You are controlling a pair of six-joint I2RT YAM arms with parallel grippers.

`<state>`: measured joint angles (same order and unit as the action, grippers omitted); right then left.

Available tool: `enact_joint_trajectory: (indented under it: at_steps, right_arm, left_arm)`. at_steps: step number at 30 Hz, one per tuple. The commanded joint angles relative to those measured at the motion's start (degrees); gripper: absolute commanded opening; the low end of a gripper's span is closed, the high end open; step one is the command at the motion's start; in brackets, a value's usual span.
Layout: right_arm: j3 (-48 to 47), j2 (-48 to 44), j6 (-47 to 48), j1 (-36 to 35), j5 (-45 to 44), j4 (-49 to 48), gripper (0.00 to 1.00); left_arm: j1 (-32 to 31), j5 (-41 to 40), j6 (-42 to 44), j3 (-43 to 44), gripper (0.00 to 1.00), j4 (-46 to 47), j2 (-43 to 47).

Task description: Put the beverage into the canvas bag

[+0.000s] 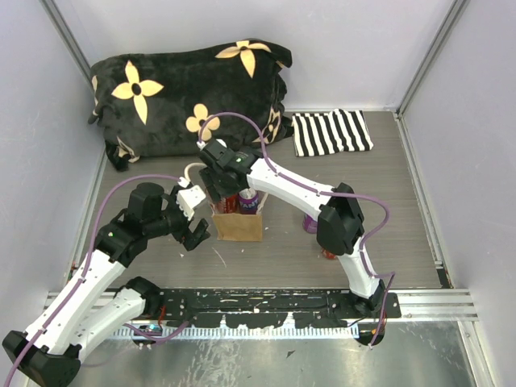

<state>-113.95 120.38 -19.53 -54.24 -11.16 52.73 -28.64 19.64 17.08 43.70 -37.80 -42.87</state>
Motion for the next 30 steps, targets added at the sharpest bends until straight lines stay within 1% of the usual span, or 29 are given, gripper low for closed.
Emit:
enact_joint_trajectory:
  at_steps: [1, 11, 14, 15, 16, 18, 19, 23, 24, 27, 28, 29, 30]
  right_arm:
    - [0.8, 0.7, 1.3, -0.3, -0.7, -4.2, 0.01]
    - [1.6, 3.2, 2.4, -0.4, -0.7, -3.9, 0.01]
    - [1.6, 3.2, 2.4, -0.5, -0.4, -4.0, 0.02]
    - [1.4, 3.1, 2.4, -0.4, -0.2, -4.0, 0.08]
    - [1.1, 3.0, 2.3, -0.5, -0.2, -4.0, 0.16]
    - [0.4, 2.7, 2.4, -0.6, -0.4, -4.0, 0.36]
    - [0.1, 2.5, 2.4, -0.6, -0.5, -4.1, 0.43]
    - [-1.8, 1.6, 2.7, -0.9, -0.8, -4.2, 0.66]
    - [-2.3, 1.4, 2.7, -1.0, -0.7, -4.3, 0.69]
    - [-3.9, 0.9, 2.6, -1.1, -3.2, -4.3, 0.71]
    - [-4.3, 0.6, 2.6, -1.2, -3.5, -4.3, 0.90]
    - [-4.7, 0.5, 2.6, -1.1, -3.9, -4.3, 0.99]
    - [-5.1, 0.3, 2.6, -1.2, -4.3, -4.3, 1.00]
  left_arm:
    - [0.3, 0.9, -0.7, -1.1, 0.94, 0.2, 0.8]
    - [0.3, 0.9, -0.8, -1.4, 0.94, 0.4, 0.6]
    - [0.4, 0.9, -0.8, -1.4, 0.94, 0.4, 0.5]
    - [0.4, 0.9, -0.8, -1.4, 0.94, 0.4, 0.4]
    - [0.4, 1.0, -0.8, -1.4, 0.94, 0.4, 0.4]
    - [0.4, 1.2, -0.8, -1.4, 0.94, 0.5, 0.2]
    - [0.4, 1.2, -0.8, -1.4, 0.94, 0.5, 0.1]
    - [0.4, 1.3, -0.8, -1.3, 0.94, 0.6, -0.1]
    - [0.4, 1.4, -0.9, -1.3, 0.94, 0.6, -0.2]
    - [0.4, 1.5, -0.8, -1.3, 0.94, 0.7, -0.3]
    - [0.4, 1.5, -0.8, -1.3, 0.94, 0.7, -0.3]
    - [0.4, 1.5, -0.8, -1.2, 0.94, 0.7, -0.3]
    - [0.4, 1.5, -0.8, -1.2, 0.94, 0.7, -0.3]
